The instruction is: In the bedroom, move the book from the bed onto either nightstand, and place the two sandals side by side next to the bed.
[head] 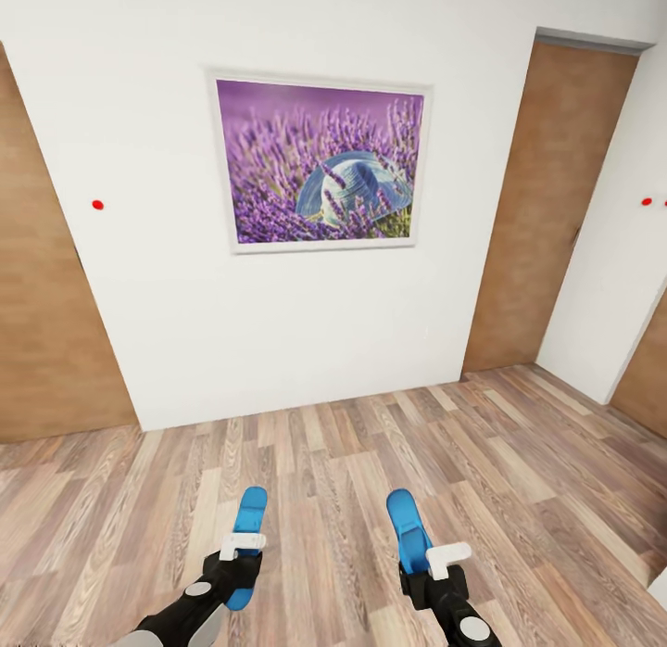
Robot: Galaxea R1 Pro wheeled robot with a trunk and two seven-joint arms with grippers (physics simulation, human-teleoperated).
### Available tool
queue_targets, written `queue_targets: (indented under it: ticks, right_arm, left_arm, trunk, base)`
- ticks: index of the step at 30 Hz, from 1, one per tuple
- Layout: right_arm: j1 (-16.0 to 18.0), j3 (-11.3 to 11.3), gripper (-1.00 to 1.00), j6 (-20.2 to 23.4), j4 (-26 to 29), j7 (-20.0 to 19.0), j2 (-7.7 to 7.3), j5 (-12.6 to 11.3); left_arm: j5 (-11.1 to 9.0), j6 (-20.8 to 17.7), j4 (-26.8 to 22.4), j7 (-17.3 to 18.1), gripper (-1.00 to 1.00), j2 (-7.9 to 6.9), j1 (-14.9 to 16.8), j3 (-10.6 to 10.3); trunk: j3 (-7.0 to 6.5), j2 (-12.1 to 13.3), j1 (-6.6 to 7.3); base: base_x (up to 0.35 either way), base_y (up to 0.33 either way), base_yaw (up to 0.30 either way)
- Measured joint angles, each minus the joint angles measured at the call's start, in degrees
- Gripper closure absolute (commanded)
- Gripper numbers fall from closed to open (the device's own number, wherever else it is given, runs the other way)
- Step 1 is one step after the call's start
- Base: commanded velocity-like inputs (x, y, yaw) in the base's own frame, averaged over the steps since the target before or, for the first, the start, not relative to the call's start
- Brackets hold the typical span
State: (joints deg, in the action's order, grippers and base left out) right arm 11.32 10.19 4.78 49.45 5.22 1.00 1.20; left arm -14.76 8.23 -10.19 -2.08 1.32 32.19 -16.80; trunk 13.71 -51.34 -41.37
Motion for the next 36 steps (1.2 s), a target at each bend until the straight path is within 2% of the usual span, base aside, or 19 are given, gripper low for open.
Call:
queue_targets:
  ticks: [24, 36]
  right_arm:
    - [0.0, 0.0, 1.00, 0.0, -0.1, 0.0, -0.01, 0.1]
    - [0.0, 0.0, 1.00, 0.0, -0.2, 0.0, -0.02, 0.1]
  left_arm:
    - [0.0, 0.0, 0.0, 0.0, 1.00, 0.01, 0.0, 0.0]
    - [0.0, 0.0, 0.0, 0.0, 1.00, 0.03, 0.0, 0.0]
  trunk:
    - [-1.78, 0.0, 0.01]
    - [-2.09, 0.0, 0.02]
  base:
    - [0.003, -0.001, 0.201]
    - [0.187, -0.116, 0.052]
